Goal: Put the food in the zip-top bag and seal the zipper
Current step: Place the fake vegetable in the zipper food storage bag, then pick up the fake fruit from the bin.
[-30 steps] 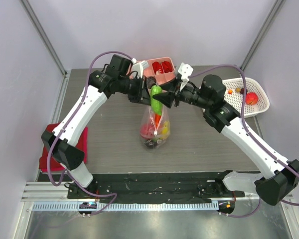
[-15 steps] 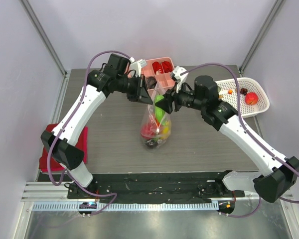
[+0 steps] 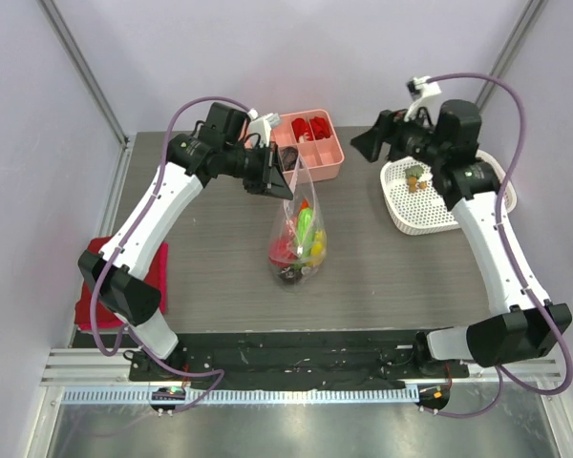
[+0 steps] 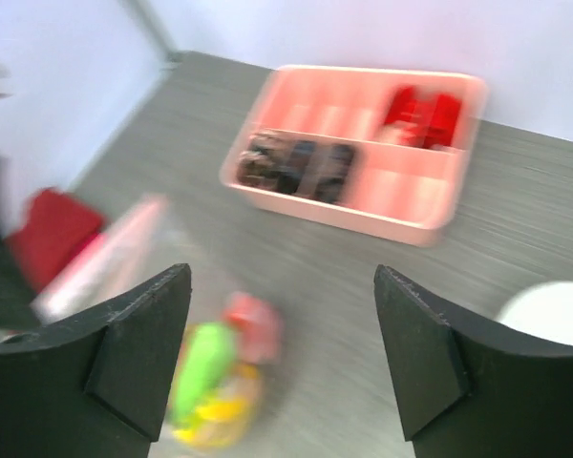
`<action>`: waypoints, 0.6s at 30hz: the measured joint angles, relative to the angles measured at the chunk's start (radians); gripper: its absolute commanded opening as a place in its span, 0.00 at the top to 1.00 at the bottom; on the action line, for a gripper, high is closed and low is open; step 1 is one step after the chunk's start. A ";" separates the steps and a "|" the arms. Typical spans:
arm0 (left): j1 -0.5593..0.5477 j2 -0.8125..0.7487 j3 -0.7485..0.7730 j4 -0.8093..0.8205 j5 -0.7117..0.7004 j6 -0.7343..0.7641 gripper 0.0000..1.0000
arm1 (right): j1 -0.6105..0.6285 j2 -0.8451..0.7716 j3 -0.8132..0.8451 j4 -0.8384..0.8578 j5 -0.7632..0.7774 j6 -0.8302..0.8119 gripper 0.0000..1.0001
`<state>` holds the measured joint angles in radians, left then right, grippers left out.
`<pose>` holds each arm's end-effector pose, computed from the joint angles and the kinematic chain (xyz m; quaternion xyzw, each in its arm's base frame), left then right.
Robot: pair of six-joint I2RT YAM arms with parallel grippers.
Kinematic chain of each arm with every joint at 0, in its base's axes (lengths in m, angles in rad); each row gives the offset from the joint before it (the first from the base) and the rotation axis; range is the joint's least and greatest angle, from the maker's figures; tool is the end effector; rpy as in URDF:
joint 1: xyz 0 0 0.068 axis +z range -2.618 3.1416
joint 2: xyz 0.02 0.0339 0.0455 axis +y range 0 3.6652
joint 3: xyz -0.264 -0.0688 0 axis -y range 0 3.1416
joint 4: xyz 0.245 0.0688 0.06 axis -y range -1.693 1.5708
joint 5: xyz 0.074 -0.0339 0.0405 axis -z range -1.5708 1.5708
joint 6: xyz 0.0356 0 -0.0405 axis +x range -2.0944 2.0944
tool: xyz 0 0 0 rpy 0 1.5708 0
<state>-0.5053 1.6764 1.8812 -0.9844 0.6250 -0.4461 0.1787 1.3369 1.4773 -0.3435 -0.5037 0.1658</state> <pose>0.2950 -0.1870 0.4123 0.1444 0.8742 -0.4201 0.1961 0.2883 0.0695 0.4428 -0.1623 0.7497 0.2952 0.5697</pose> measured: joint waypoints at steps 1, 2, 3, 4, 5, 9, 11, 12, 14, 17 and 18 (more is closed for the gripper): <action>0.000 0.000 0.000 0.000 0.000 0.000 1.00 | -0.047 0.006 0.005 -0.014 0.003 -0.024 0.15; 0.000 0.000 0.000 0.000 0.000 0.000 1.00 | -0.083 0.014 0.006 -0.029 0.008 -0.047 0.11; 0.000 0.000 0.000 0.000 0.000 0.000 1.00 | -0.126 0.025 0.010 -0.047 0.015 -0.081 0.10; 0.000 0.000 0.000 0.000 0.000 0.000 1.00 | -0.158 0.036 0.012 -0.064 0.022 -0.110 0.09; 0.000 0.000 0.000 0.000 0.000 0.000 1.00 | -0.196 0.054 0.020 -0.088 0.032 -0.150 0.09; 0.000 0.000 0.000 0.001 0.000 0.000 1.00 | -0.317 0.175 0.075 -0.185 0.123 -0.325 0.10; 0.000 0.000 -0.002 0.001 0.000 0.000 1.00 | -0.358 0.249 0.101 -0.223 0.211 -0.430 0.11; 0.000 0.000 -0.003 0.001 0.000 0.000 1.00 | -0.376 0.285 0.108 -0.235 0.253 -0.478 0.11; 0.000 0.000 -0.010 0.003 0.000 0.000 1.00 | -0.401 0.347 0.119 -0.263 0.333 -0.568 0.13; 0.000 0.000 -0.024 0.002 0.001 0.001 1.00 | -0.437 0.445 0.137 -0.293 0.447 -0.685 0.13; 0.000 0.000 -0.027 0.002 0.000 0.002 1.00 | -0.447 0.478 0.148 -0.296 0.479 -0.714 0.13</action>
<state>-0.5053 1.6764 1.8542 -0.9829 0.6254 -0.4446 -0.2684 1.8149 1.6249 -0.6399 -0.0246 -0.5484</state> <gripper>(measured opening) 0.011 0.873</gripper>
